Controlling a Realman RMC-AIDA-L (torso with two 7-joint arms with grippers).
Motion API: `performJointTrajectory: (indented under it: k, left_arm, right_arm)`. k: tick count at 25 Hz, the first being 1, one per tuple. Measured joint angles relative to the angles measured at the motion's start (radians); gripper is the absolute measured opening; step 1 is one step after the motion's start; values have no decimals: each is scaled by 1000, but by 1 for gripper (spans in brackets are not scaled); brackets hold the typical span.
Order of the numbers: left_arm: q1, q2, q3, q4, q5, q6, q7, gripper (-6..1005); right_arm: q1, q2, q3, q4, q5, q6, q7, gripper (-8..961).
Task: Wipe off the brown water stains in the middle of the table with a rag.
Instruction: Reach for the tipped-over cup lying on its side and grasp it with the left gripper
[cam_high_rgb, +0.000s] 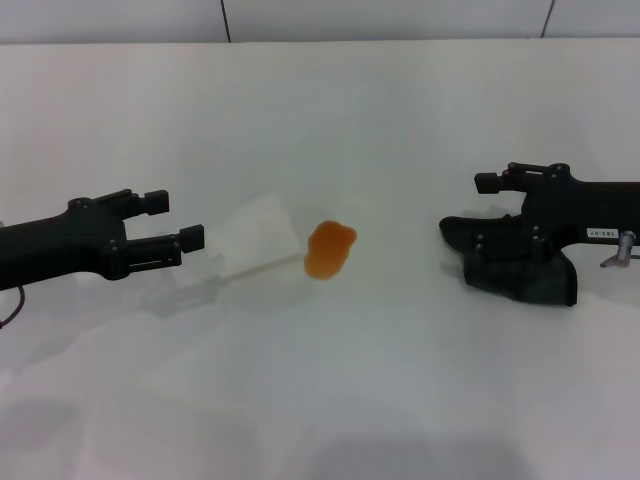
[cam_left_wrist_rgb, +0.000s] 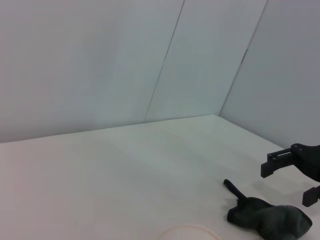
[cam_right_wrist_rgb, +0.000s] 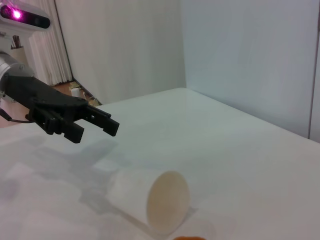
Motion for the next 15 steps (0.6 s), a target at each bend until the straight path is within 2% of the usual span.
performJointTrajectory:
  k: [15]
  left_arm:
    - [6, 0, 0, 1, 0, 0, -1, 862]
  right_arm:
    - [0, 0, 0, 0, 0, 0, 0, 857]
